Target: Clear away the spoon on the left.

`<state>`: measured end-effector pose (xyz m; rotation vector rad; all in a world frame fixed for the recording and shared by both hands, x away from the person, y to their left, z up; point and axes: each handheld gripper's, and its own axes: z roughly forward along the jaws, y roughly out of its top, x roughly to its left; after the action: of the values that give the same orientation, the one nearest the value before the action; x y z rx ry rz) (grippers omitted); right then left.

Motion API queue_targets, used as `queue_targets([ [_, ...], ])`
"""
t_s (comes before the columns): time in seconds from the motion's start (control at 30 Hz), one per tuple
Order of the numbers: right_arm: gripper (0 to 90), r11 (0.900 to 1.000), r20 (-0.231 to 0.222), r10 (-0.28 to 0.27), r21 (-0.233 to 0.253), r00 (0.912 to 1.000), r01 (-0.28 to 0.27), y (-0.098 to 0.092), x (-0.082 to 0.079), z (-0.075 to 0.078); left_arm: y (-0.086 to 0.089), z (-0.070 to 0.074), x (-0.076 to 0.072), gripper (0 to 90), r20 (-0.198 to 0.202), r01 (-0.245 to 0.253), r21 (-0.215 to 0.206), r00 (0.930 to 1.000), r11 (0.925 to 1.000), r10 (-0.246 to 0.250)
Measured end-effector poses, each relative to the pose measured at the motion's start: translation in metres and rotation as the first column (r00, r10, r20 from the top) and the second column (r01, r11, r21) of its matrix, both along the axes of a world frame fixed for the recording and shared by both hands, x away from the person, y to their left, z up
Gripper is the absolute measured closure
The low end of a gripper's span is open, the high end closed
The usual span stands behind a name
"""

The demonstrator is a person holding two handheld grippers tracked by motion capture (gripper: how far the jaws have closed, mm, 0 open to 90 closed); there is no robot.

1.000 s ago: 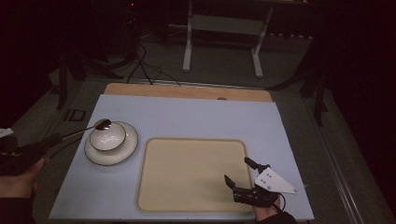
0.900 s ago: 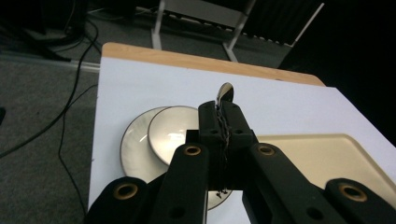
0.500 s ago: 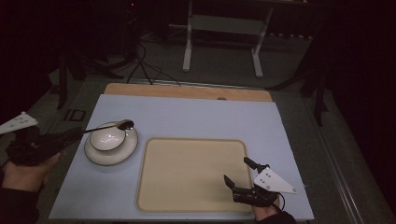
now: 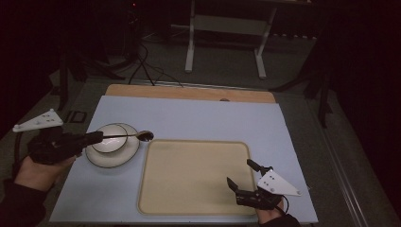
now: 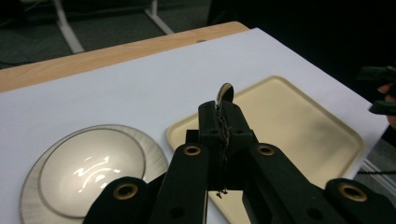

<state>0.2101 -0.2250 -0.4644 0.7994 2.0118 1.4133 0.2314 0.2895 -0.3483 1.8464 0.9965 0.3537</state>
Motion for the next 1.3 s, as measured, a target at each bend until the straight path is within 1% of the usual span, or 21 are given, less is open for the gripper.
queue_targets([
  [0.13, 13.6, 1.0, -0.002, 0.001, -0.001, 1.0, -0.001, 0.0, 0.0, 0.0, -0.008, 0.004, 0.002, 89.7, 0.002, 0.049, 0.02, 0.9988, 0.9986, -0.049],
  [0.2, 13.6, 1.0, -0.003, 0.002, 0.001, 1.0, -0.002, 0.0, 0.0, 0.0, -0.013, 0.005, 0.003, 89.7, 0.005, 0.078, 0.034, 0.9969, 0.9964, -0.078],
  [0.23, 13.6, 1.0, -0.003, 0.003, 0.001, 1.0, -0.003, 0.0, 0.001, 0.0, -0.015, 0.005, 0.004, 89.6, 0.004, 0.091, 0.034, 0.9958, 0.9953, -0.091],
  [0.33, 13.6, 1.0, -0.003, 0.003, 0.002, 1.0, -0.003, 0.0, 0.0, 0.0, -0.022, 0.006, 0.006, 89.6, 0.01, 0.137, 0.043, 0.9904, 0.9896, -0.138],
  [0.4, 13.6, 1.0, 0.0, 0.004, 0.003, 1.0, -0.004, 0.0, 0.0, 0.0, -0.026, 0.005, 0.007, 89.6, 0.012, 0.171, 0.055, 0.985, 0.9837, -0.172],
  [0.5, 13.6, 1.0, 0.0, 0.005, 0.004, 1.0, -0.005, 0.0, 0.0, 0.0, -0.033, 0.003, 0.011, 89.6, 0.002, 0.207, 0.076, 0.9781, 0.9753, -0.208],
  [0.67, 13.6, 1.0, -0.001, 0.007, 0.006, 1.0, -0.007, 0.0, 0.0, 0.0, -0.044, 0.0, 0.017, 89.6, -0.031, 0.27, 0.108, 0.9629, 0.9568, -0.268],
  [0.77, 13.6, 1.0, -0.001, 0.009, 0.004, 1.0, -0.009, 0.0, 0.0, 0.0, -0.049, -0.004, 0.022, 89.6, -0.057, 0.305, 0.129, 0.9523, 0.9437, -0.3],
  [0.83, 13.6, 1.0, -0.001, 0.009, 0.005, 1.0, -0.009, 0.0, 0.0, 0.0, -0.052, -0.008, 0.025, 89.6, -0.08, 0.335, 0.142, 0.9419, 0.9316, -0.326],
  [0.93, 13.6, 1.0, 0.0, 0.009, 0.005, 1.0, -0.009, 0.0, 0.0, 0.0, -0.055, -0.015, 0.028, 89.6, -0.107, 0.362, 0.163, 0.9314, 0.918, -0.348],
  [0.97, 13.6, 1.0, 0.002, 0.009, 0.005, 1.0, -0.009, 0.0, 0.0, 0.0, -0.056, -0.016, 0.028, 89.6, -0.115, 0.366, 0.168, 0.9294, 0.9154, -0.351],
  [1.0, 13.6, 1.0, 0.0, 0.01, 0.005, 1.0, -0.01, 0.0, 0.0, 0.0, -0.057, -0.018, 0.029, 89.6, -0.122, 0.368, 0.17, 0.9284, 0.9143, -0.351],
  [1.1, 13.6, 1.0, -0.001, 0.01, 0.005, 0.9999, -0.01, 0.0, 0.0, 0.0, -0.058, -0.021, 0.031, 89.6, -0.14, 0.38, 0.168, 0.9224, 0.9095, -0.36],
  [1.13, 13.6, 1.0, -0.003, 0.01, 0.005, 0.9999, -0.01, 0.0, 0.0, 0.0, -0.059, -0.021, 0.031, 89.6, -0.146, 0.385, 0.173, 0.9201, 0.9064, -0.363],
  [1.2, 13.6, 1.0, -0.002, 0.011, 0.004, 0.9999, -0.011, 0.0, 0.0, 0.0, -0.061, -0.022, 0.03, 89.5, -0.159, 0.402, 0.174, 0.9123, 0.8988, -0.378],
  [1.23, 13.6, 1.0, -0.002, 0.012, 0.004, 0.9999, -0.012, 0.0, 0.0, 0.0, -0.062, -0.022, 0.03, 89.5, -0.168, 0.415, 0.183, 0.9066, 0.8915, -0.387],
  [1.3, 13.6, 1.0, -0.003, 0.012, 0.004, 0.9999, -0.012, 0.0, 0.0, 0.0, -0.065, -0.022, 0.029, 89.6, -0.186, 0.435, 0.188, 0.8959, 0.8804, -0.403],
])
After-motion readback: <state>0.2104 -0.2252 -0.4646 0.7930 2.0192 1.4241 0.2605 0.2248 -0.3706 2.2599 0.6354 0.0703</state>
